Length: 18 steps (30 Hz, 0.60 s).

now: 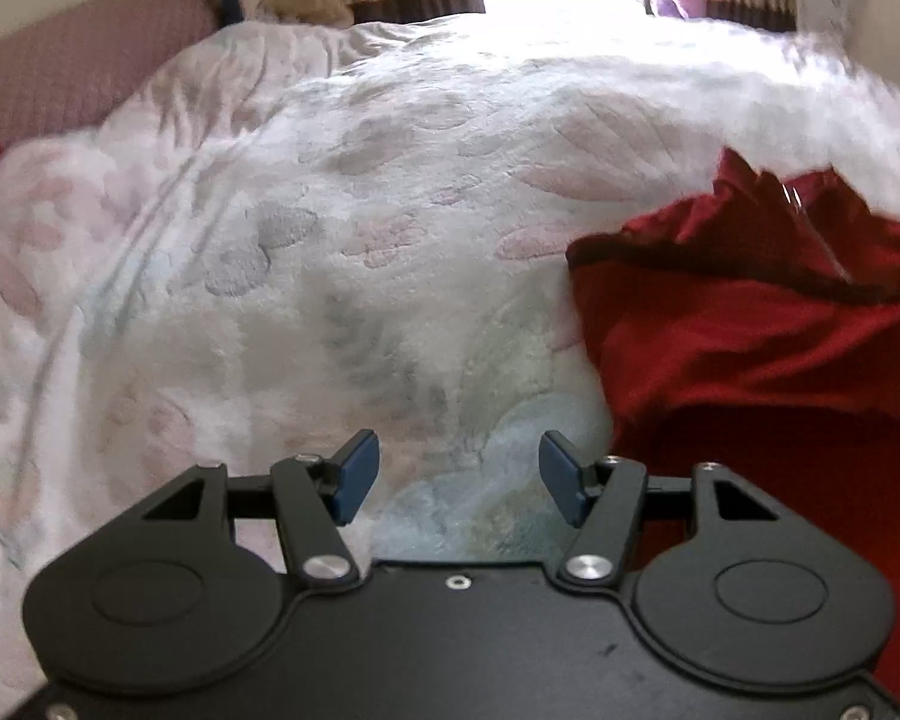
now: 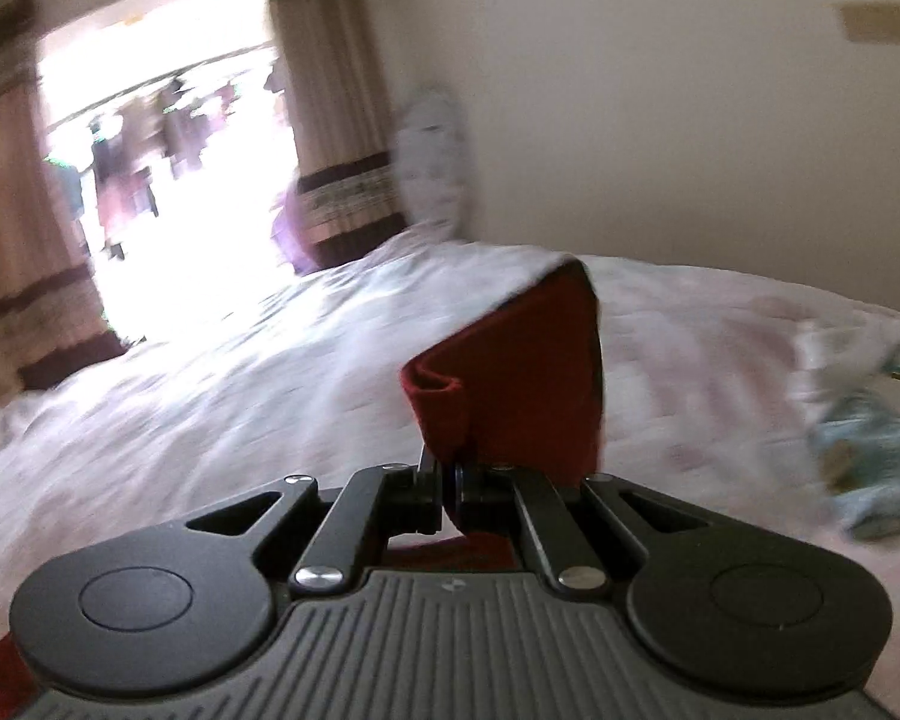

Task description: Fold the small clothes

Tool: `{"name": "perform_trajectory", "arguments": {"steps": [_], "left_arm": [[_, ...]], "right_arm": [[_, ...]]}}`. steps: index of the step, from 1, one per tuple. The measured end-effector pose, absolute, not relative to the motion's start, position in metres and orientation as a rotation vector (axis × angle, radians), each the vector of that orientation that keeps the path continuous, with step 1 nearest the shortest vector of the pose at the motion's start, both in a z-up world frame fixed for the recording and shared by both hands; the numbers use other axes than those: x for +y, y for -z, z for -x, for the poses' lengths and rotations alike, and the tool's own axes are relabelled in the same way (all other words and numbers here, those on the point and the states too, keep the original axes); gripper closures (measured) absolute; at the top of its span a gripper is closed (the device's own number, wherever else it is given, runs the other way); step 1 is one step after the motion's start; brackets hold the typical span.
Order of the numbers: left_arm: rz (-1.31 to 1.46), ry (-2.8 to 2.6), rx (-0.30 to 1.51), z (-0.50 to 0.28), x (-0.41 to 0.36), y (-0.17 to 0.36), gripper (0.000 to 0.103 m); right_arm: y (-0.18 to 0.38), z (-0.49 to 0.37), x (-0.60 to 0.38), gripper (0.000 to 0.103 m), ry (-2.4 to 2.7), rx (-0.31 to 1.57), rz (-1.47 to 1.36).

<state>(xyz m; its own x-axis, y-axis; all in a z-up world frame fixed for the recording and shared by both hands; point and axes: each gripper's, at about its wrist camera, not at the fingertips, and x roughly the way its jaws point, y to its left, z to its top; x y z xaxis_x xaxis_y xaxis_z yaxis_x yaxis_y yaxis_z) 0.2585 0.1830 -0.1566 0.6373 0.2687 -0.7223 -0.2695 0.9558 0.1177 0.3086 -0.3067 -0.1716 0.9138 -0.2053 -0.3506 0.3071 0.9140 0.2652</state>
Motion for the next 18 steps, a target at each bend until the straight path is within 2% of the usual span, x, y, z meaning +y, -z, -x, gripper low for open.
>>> {"name": "perform_trajectory", "arguments": {"steps": [8, 16, 18], "left_arm": [[0.036, -0.334, 0.824, -0.252, 0.202, 0.170, 0.042], [0.088, -0.316, 0.845, -0.249, 0.216, 0.176, 0.042], [0.092, -0.314, 0.841, -0.249, 0.219, 0.175, 0.042]], "right_arm": [[0.167, -0.318, -0.140, 0.100, 0.034, 0.397, -0.217], [0.190, -0.312, 0.002, 0.099, -0.216, 0.513, -0.137], [0.207, -0.315, 0.031, 0.093, -0.246, 0.579, -0.086]]}}
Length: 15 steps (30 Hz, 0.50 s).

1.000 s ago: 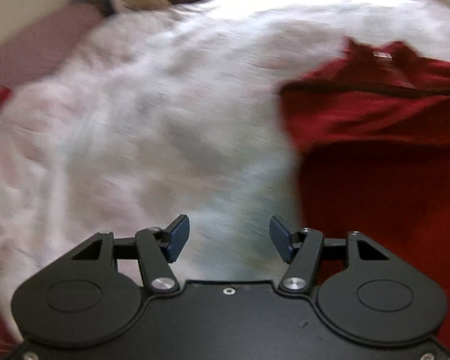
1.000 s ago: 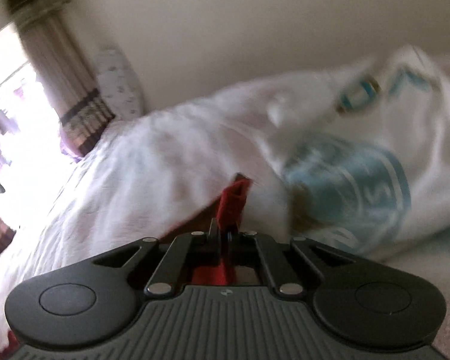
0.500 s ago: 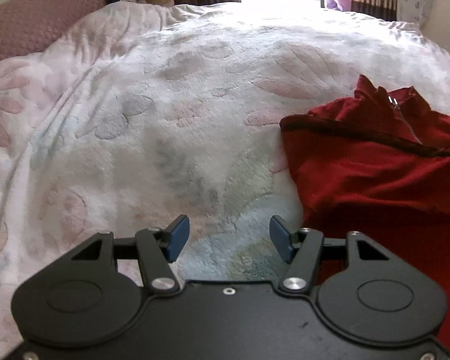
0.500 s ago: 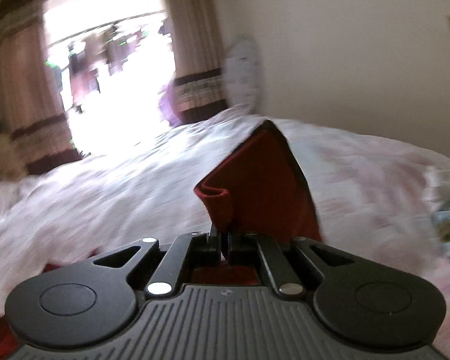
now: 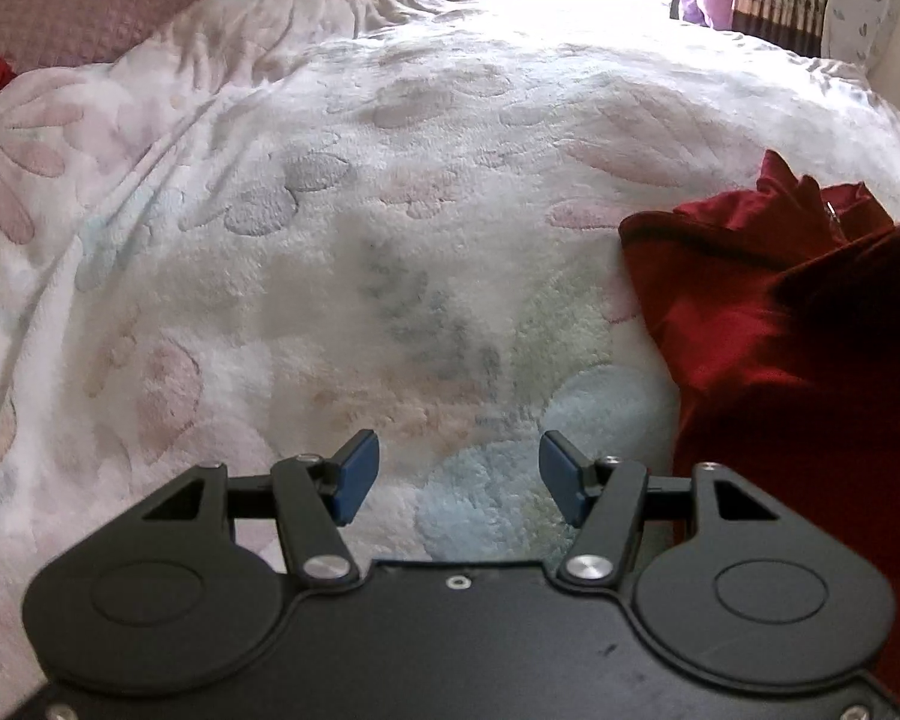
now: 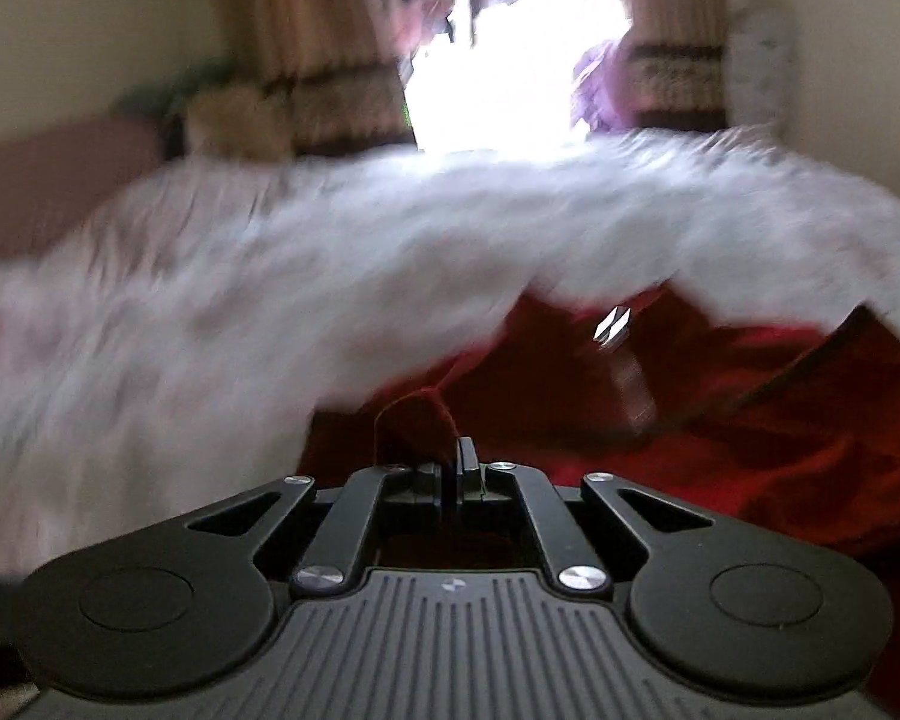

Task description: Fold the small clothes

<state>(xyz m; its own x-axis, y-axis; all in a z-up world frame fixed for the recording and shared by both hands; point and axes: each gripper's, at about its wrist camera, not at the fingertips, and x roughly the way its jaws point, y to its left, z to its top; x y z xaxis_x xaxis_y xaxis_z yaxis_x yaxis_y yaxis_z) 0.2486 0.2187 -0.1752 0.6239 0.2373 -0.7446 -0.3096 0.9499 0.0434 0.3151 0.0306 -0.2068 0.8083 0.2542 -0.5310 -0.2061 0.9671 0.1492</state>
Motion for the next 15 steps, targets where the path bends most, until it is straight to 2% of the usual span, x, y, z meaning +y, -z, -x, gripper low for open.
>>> {"name": "perform_trajectory", "arguments": {"steps": [2, 3, 4, 6, 8, 10, 12, 15], "left_arm": [[0.118, -0.308, 0.835, -0.248, 0.222, 0.173, 0.042], [0.132, -0.304, 0.832, -0.247, 0.223, 0.172, 0.042], [0.141, -0.300, 0.827, -0.246, 0.223, 0.170, 0.042], [0.141, -0.298, 0.820, -0.245, 0.224, 0.168, 0.042], [0.142, -0.300, 0.821, -0.246, 0.224, 0.169, 0.042], [0.153, -0.294, 0.827, -0.247, 0.224, 0.170, 0.042], [0.161, -0.287, 0.832, -0.248, 0.223, 0.171, 0.042], [0.169, -0.281, 0.835, -0.247, 0.222, 0.172, 0.042]], "right_arm": [[0.223, -0.322, 0.053, 0.070, -0.292, 0.663, -0.044], [0.229, -0.325, 0.060, 0.063, -0.323, 0.715, -0.027], [0.233, -0.327, 0.061, 0.052, -0.345, 0.748, -0.027], [0.229, -0.319, 0.056, 0.047, -0.379, 0.753, -0.076], [0.214, -0.316, 0.041, 0.032, -0.406, 0.727, -0.157], [0.200, -0.309, 0.021, 0.027, -0.415, 0.698, -0.230], [0.188, -0.299, 0.002, 0.027, -0.419, 0.665, -0.257], [0.173, -0.287, -0.032, 0.021, -0.370, 0.642, -0.182]]}}
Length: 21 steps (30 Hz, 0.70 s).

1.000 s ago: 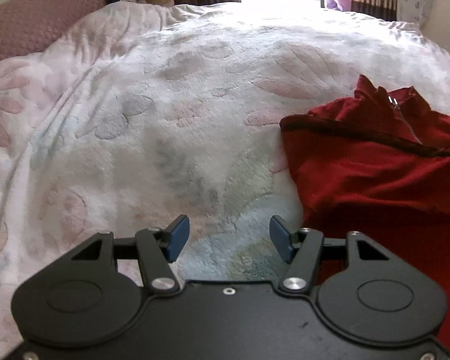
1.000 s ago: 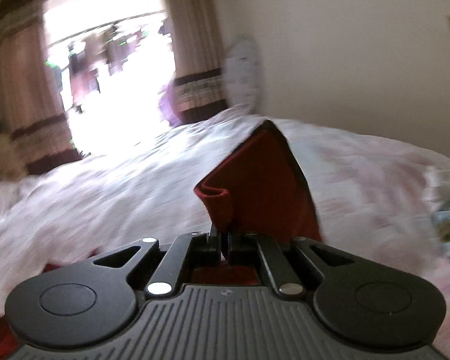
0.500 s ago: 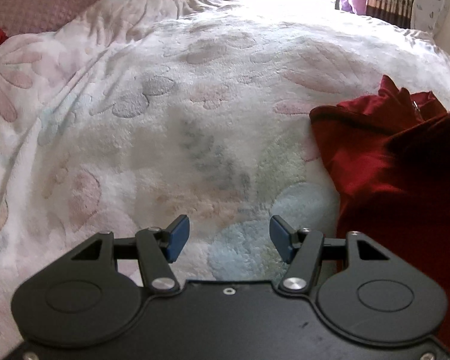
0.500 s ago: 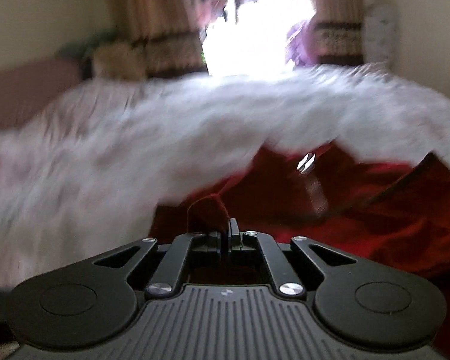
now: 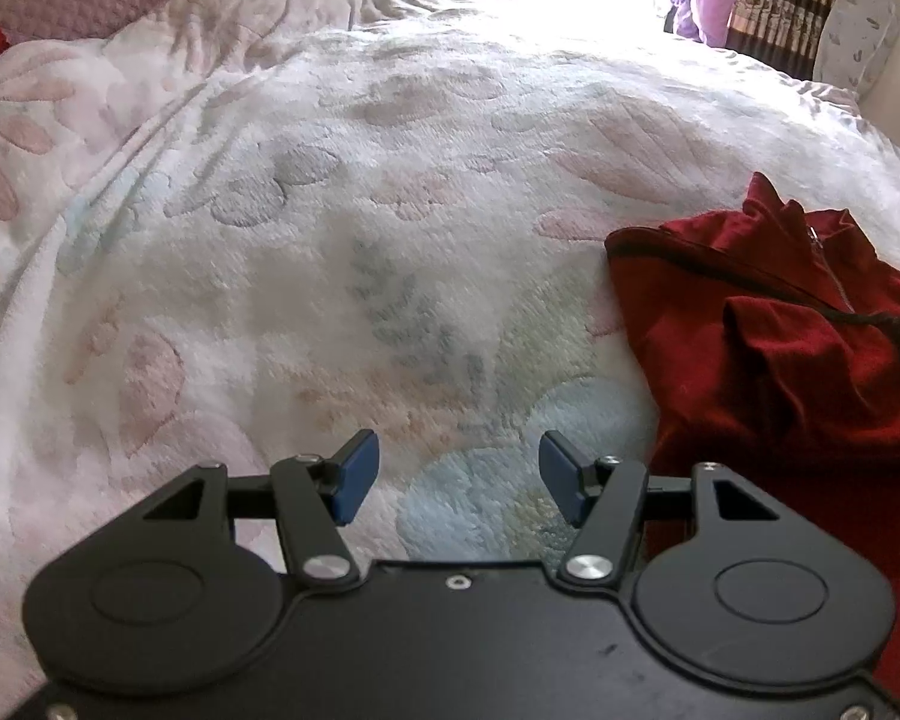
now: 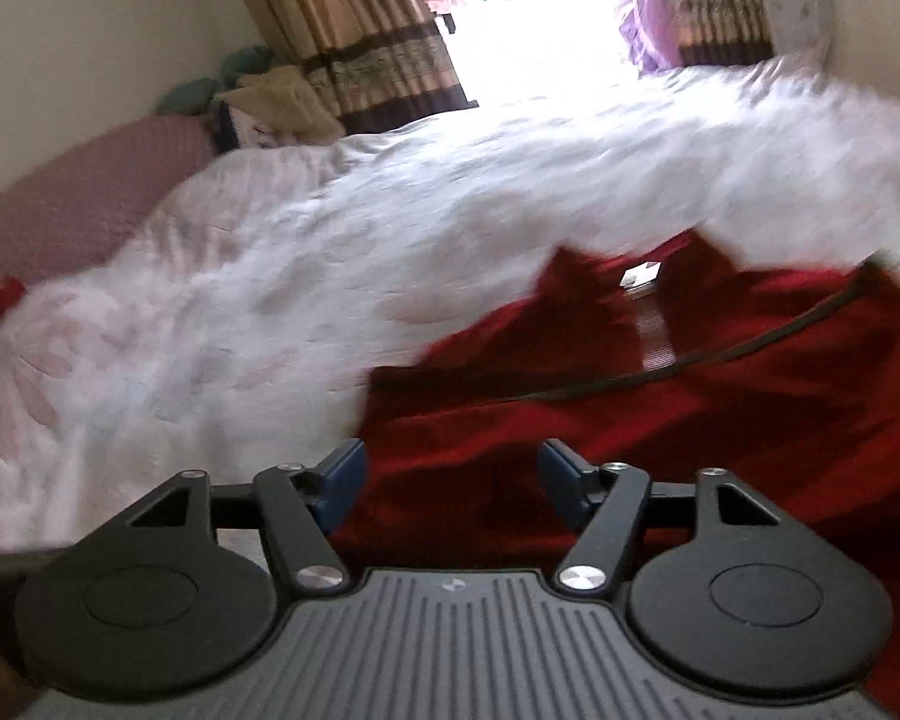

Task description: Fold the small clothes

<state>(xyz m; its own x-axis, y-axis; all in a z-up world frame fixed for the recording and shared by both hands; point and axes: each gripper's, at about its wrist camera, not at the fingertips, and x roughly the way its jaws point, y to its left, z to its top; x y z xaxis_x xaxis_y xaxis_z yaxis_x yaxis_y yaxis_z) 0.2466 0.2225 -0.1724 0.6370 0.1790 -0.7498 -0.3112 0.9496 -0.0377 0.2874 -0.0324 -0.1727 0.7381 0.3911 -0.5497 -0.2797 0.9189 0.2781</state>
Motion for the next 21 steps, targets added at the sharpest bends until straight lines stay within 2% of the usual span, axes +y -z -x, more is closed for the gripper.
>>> {"name": "perform_trajectory", "arguments": {"steps": [4, 7, 12, 16, 21], "left_arm": [[0.173, -0.278, 0.839, -0.250, 0.220, 0.178, 0.042], [0.169, -0.253, 0.844, -0.249, 0.214, 0.182, 0.042], [0.170, -0.191, 0.819, -0.245, 0.200, 0.180, 0.042], [0.053, -0.213, 0.799, -0.250, 0.175, 0.178, 0.042], [0.056, -0.182, 0.817, -0.259, 0.149, 0.174, 0.042]], "right_arm": [[0.175, -0.271, -0.080, 0.019, -0.220, 0.604, 0.064], [0.186, -0.267, -0.115, 0.019, -0.108, 0.634, 0.140], [0.213, -0.263, -0.160, 0.018, -0.076, 0.732, 0.088], [0.256, -0.274, -0.179, 0.017, -0.075, 0.826, 0.016], [0.256, -0.268, -0.185, 0.015, -0.106, 0.809, -0.029]]}}
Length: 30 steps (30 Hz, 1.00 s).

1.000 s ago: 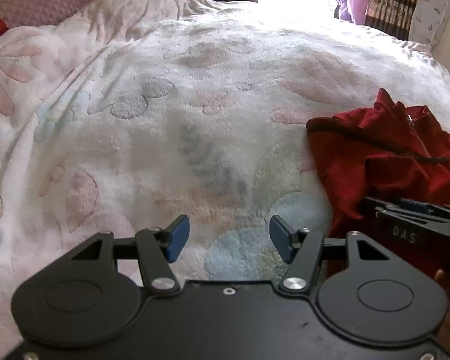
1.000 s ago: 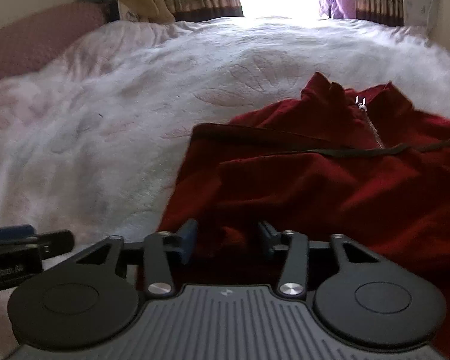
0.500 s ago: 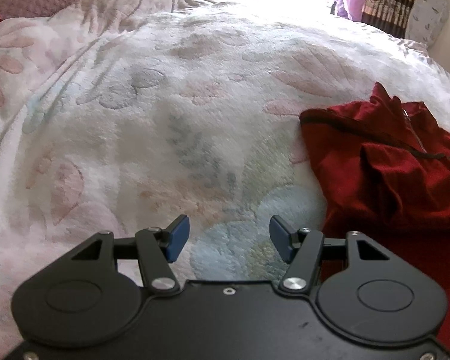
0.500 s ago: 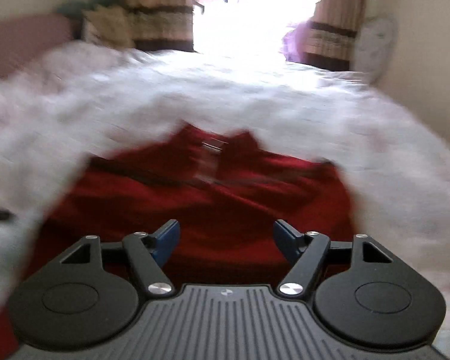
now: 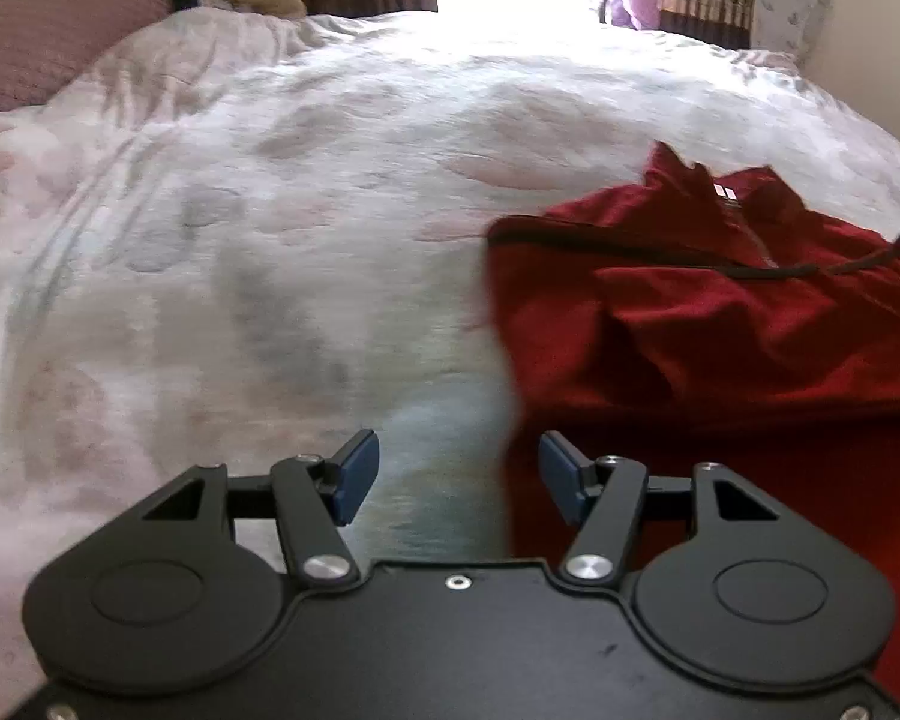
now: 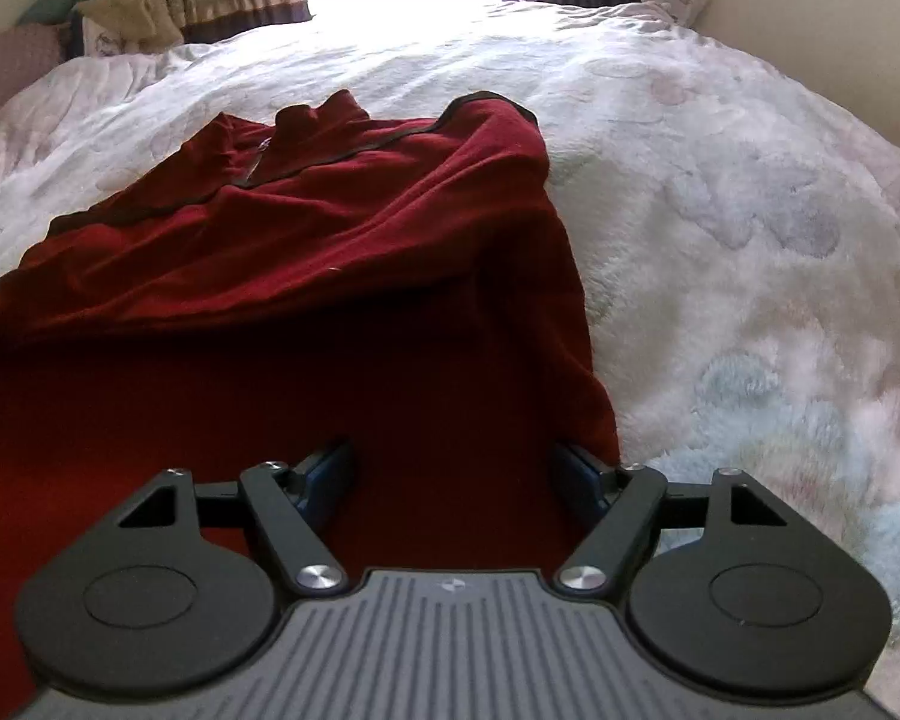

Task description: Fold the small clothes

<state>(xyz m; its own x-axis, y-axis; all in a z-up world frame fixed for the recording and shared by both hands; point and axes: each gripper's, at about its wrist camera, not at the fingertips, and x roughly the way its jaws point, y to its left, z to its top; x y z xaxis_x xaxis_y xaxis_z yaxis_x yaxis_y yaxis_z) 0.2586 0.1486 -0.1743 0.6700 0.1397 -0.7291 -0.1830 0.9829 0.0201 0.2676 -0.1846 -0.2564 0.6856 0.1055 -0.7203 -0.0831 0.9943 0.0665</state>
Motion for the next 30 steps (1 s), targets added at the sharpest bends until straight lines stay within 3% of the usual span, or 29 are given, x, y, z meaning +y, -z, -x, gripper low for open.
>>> {"name": "perform_trajectory", "arguments": {"steps": [8, 10, 11, 13, 18, 22, 24, 26, 28, 30], "left_arm": [[0.100, -0.065, 0.870, -0.322, 0.086, 0.174, 0.043], [0.030, -0.086, 0.879, -0.338, 0.068, 0.177, 0.055], [0.011, -0.090, 0.873, -0.343, 0.062, 0.176, 0.091], [0.017, -0.084, 0.870, -0.349, 0.056, 0.169, 0.101], [-0.054, -0.189, 0.706, -0.337, 0.052, 0.123, 0.102], [-0.105, -0.247, 0.692, -0.344, 0.065, 0.114, 0.101], [-0.106, -0.247, 0.755, -0.357, 0.075, 0.132, 0.091], [-0.119, -0.260, 0.863, -0.370, 0.087, 0.160, 0.058], [-0.124, -0.296, 0.951, -0.375, 0.099, 0.184, 0.057], [-0.076, -0.285, 0.915, -0.362, 0.107, 0.187, 0.055]], "right_arm": [[0.261, -0.263, -0.185, 0.014, -0.100, 0.808, -0.003], [0.261, -0.265, -0.185, 0.014, -0.100, 0.809, -0.007], [0.261, -0.266, -0.185, 0.014, -0.099, 0.810, -0.005], [0.261, -0.267, -0.185, 0.014, -0.099, 0.811, -0.003], [0.261, -0.269, -0.185, 0.014, -0.100, 0.816, -0.001], [0.262, -0.270, -0.185, 0.014, -0.098, 0.816, 0.010], [0.263, -0.270, -0.183, 0.014, -0.097, 0.816, 0.020], [0.263, -0.270, -0.183, 0.014, -0.096, 0.815, 0.022], [0.263, -0.270, -0.183, 0.014, -0.097, 0.815, 0.019], [0.263, -0.270, -0.183, 0.014, -0.096, 0.816, 0.022]]}}
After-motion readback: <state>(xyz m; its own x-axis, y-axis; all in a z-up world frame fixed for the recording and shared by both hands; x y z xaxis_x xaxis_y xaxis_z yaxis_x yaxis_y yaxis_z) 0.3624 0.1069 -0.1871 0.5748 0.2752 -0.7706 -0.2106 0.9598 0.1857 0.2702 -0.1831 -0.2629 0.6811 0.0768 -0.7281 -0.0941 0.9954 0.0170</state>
